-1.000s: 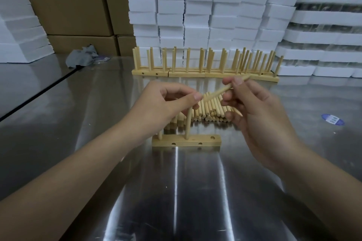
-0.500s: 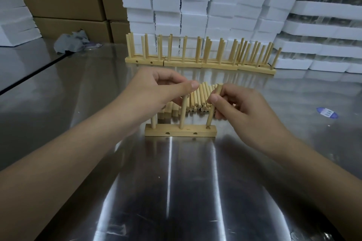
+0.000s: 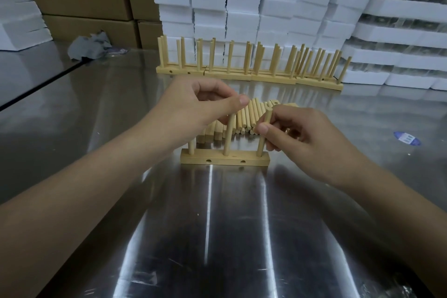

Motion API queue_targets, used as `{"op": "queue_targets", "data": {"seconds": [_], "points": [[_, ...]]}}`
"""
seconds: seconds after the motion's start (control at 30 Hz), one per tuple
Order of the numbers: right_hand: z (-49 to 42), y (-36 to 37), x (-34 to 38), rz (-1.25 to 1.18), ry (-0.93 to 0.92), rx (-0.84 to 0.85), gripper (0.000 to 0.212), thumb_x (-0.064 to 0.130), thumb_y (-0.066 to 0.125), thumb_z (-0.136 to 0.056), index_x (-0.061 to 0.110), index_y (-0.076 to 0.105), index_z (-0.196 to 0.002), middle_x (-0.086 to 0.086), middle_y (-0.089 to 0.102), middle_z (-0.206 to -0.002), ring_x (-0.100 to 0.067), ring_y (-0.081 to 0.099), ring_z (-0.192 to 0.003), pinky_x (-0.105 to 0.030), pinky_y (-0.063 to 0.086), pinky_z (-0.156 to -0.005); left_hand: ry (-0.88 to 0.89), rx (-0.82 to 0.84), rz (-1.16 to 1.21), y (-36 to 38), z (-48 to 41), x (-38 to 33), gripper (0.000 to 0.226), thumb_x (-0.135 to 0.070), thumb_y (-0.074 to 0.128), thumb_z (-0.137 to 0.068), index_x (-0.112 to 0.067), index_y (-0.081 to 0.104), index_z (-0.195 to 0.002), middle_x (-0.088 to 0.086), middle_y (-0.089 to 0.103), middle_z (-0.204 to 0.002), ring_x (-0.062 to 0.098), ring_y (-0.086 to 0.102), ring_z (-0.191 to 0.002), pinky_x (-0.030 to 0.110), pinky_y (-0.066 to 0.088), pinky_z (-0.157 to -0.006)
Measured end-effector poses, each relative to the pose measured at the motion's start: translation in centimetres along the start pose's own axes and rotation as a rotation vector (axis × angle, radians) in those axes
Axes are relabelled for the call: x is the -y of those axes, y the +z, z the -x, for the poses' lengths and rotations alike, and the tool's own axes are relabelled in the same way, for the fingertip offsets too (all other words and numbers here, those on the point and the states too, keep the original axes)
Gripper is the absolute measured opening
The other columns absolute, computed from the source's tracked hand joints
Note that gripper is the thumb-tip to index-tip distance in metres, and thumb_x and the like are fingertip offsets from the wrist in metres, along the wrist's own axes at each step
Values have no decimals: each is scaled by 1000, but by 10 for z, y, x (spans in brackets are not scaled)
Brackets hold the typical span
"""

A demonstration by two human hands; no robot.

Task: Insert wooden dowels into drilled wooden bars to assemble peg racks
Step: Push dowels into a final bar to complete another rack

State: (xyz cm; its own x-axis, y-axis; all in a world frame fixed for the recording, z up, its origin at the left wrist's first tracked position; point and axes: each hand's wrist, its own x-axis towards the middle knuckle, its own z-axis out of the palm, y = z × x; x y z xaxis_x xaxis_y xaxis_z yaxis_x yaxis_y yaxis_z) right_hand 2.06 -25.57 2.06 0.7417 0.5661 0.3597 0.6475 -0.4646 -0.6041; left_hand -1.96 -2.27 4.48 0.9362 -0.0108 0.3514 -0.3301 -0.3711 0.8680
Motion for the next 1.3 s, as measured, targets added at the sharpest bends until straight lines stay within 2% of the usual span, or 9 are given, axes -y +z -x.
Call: {"op": "queue_targets", "data": {"seconds": [0.17,0.23,0.33,0.43,0.53,0.7,0.93,1.17,1.3], "points": [[-1,0,-2,32,-23,-14,24,34,64,-105,23,70,-84,8,70,-76,-13,65,-73,-28,49,-65,506,-98,-578,5,7,-3,27,-30,65,-102,-33,75,-127,-20,74,-110,2,68,-97,23,55,-83],[-1,1,-3,29,-21,-12,22,37,65,-102,24,73,-87,5,70,-76,-14,63,-71,-24,48,-63,586,3,-714,7,9,-6,37,-31,56,-102,-35,70,-136,-19,72,-117,2,65,-96,34,57,-79],[-1,2,-3,8,-16,-1,16,37,69,-100,25,76,-91,5,72,-78,-15,65,-72,-25,50,-65,564,143,-867,10,13,-8,50,-33,46,-100,-44,60,-147,-20,70,-116,0,56,-84,22,43,-64],[-2,2,-3,6,-15,-17,15,40,71,-96,27,74,-88,6,70,-75,-12,63,-69,-20,47,-62,517,147,-801,10,14,-10,55,-32,41,-96,-49,61,-144,-23,72,-108,1,59,-84,18,36,-61],[-3,4,-2,41,-7,-45,21,47,69,-93,27,71,-86,2,63,-70,-13,56,-64,-24,45,-59,501,125,-709,11,13,-11,53,-28,48,-93,-53,67,-135,-26,74,-110,2,66,-90,24,48,-64],[-1,8,-1,16,5,-60,32,45,73,-92,17,67,-78,7,62,-71,-5,54,-62,-14,42,-58,452,72,-616,10,13,-8,53,-24,56,-89,-52,70,-132,-27,72,-118,4,69,-91,39,58,-74],[-1,19,2,10,51,-139,38,40,77,-94,13,60,-73,0,58,-64,-11,50,-60,-22,41,-55,389,87,-526,9,7,-5,49,-24,56,-86,-52,75,-122,-28,76,-108,7,71,-85,23,47,-64],[-1,9,5,2,43,-34,17,39,78,-91,23,71,-88,1,67,-73,-12,60,-69,-22,47,-63,339,85,-549,7,8,-5,48,-28,57,-89,-56,72,-125,-22,77,-94,9,68,-76,36,57,-65],[-2,9,2,-4,19,-23,19,36,76,-93,18,72,-88,3,67,-73,-13,62,-69,-23,47,-63,345,93,-552,8,7,-4,49,-27,56,-89,-55,73,-125,-16,77,-90,10,64,-72,32,52,-62]]}}
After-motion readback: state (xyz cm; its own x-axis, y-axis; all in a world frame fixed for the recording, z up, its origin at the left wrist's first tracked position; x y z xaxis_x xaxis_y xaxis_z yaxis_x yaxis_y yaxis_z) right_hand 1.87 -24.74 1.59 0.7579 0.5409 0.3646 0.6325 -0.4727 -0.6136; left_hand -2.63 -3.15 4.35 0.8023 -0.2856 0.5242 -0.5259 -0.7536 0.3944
